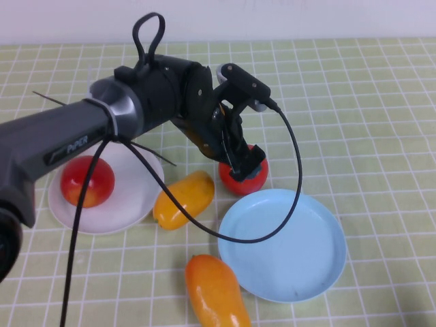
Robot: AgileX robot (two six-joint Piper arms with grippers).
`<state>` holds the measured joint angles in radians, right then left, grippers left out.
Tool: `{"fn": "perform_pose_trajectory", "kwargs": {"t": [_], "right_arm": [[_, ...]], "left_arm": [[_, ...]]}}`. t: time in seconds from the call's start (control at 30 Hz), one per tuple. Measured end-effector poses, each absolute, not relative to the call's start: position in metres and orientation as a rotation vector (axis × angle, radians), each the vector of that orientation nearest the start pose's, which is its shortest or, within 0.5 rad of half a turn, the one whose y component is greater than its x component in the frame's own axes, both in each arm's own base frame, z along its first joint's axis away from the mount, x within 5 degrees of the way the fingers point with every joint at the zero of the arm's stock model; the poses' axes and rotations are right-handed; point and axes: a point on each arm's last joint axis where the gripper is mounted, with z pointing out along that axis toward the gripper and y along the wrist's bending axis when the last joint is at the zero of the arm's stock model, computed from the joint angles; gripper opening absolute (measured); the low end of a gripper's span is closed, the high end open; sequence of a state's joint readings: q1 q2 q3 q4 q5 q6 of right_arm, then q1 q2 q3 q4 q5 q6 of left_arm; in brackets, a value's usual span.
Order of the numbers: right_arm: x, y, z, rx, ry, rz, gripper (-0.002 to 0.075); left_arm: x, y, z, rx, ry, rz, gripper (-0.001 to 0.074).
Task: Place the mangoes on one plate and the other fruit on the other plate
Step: Put one type of fruit in the left plate
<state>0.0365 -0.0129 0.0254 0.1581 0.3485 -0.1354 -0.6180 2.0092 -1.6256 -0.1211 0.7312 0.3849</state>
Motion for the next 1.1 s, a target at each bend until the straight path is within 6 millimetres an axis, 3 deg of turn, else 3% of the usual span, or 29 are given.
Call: {"fn": "perform_pose_trajectory", "kwargs": {"t": [0.87, 1.1], "right_arm": [[0.053, 0.007, 0.174, -0.059, 1.84, 0.084, -0.0016], [0.053, 0.007, 0.174, -0.059, 1.84, 0.084, -0.0015]], "left_arm": [[0.37, -0.277, 0.216, 1.117, 2.311, -0.295, 0.0669], [0.371, -0.277, 0.216, 1.117, 2.308, -0.296, 0.058]]}}
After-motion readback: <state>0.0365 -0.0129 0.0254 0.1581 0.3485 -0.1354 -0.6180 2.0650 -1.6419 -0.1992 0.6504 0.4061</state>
